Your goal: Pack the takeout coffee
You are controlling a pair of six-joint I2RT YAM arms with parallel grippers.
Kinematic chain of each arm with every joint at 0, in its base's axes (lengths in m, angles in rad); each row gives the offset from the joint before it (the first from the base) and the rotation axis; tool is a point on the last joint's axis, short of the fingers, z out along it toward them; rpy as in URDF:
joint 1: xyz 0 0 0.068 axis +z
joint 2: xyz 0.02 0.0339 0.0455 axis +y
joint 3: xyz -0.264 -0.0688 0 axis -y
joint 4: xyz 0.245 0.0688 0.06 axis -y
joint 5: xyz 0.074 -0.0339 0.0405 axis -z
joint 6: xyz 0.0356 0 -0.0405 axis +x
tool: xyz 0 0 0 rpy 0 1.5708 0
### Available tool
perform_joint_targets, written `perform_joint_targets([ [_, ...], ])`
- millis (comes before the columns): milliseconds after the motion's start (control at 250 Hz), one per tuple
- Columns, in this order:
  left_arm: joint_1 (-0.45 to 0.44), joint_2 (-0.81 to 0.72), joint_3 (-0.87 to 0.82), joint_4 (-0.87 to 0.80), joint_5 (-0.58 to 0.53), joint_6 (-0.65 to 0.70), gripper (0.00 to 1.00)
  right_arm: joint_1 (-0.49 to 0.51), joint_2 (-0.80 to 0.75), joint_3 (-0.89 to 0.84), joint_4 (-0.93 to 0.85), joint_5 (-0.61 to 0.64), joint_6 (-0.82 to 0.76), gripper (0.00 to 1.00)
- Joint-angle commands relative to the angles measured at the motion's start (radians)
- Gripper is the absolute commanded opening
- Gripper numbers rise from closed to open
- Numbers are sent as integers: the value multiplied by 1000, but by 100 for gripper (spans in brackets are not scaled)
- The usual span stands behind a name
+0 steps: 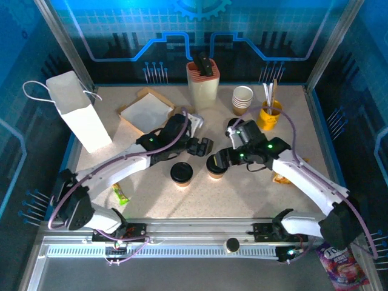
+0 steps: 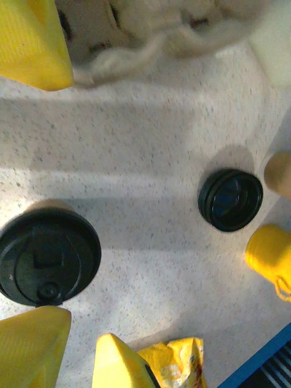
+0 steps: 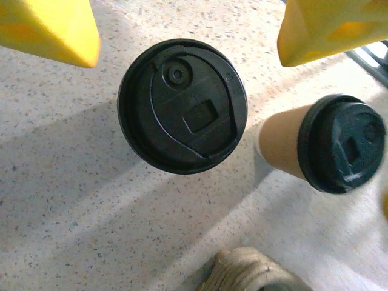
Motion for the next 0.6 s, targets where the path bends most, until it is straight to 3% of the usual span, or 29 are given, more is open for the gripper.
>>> perform_joint_targets([
  [0, 60, -77, -76, -85, -62, -75, 92, 80, 86, 77, -124, 176, -63, 83],
  [80, 104, -133, -121, -76, -55, -98, 92, 114, 147, 123, -152, 206, -73, 88],
  [240, 152, -195, -170, -58, -45, -104, 93, 140, 232, 175, -183, 232, -74, 90],
  [595, 158, -194, -192, -34, -28, -103, 93, 160, 301, 216, -179, 197, -73, 88],
])
